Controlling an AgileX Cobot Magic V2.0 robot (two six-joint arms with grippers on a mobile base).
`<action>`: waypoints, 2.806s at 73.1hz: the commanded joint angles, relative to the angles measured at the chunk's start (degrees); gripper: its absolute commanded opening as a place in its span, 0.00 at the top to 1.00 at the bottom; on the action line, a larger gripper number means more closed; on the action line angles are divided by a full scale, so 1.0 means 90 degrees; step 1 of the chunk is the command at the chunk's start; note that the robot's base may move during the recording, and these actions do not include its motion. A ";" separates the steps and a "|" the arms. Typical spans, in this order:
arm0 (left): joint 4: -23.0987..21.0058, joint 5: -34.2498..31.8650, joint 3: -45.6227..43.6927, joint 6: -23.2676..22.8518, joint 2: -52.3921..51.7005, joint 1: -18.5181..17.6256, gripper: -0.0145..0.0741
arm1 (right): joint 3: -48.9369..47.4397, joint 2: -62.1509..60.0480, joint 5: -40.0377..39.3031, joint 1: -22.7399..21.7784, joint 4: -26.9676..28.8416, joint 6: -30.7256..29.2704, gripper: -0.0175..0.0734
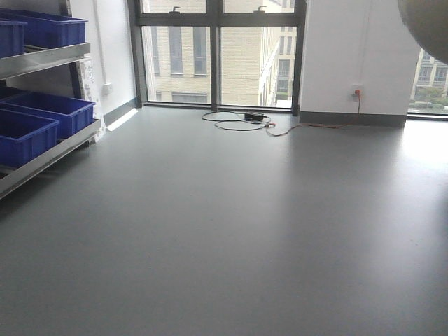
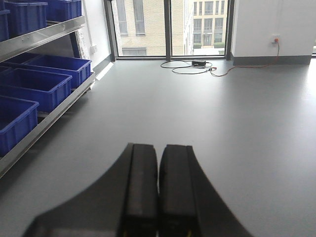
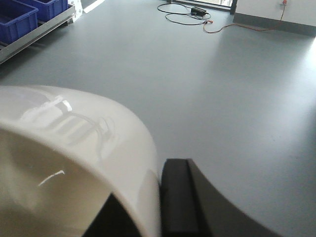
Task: Move white bin to right shelf second layer
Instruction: 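Drive the base forward across the open floor toward the windows, then turn the base toward the shelf with blue crates near the windows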
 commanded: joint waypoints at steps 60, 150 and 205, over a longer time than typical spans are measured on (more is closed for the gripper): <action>0.0000 -0.0544 0.0234 -0.0020 -0.0090 -0.0038 0.74 | -0.0213 0.0002 -0.0628 -0.0043 -0.0069 0.0002 0.75; 0.0000 -0.0544 0.0234 -0.0020 -0.0090 -0.0038 0.74 | -0.0213 0.0002 -0.0628 -0.0043 -0.0069 0.0002 0.75; 0.0000 -0.0544 0.0234 -0.0020 -0.0090 -0.0038 0.74 | -0.0213 0.0002 -0.0624 -0.0043 -0.0069 0.0002 0.75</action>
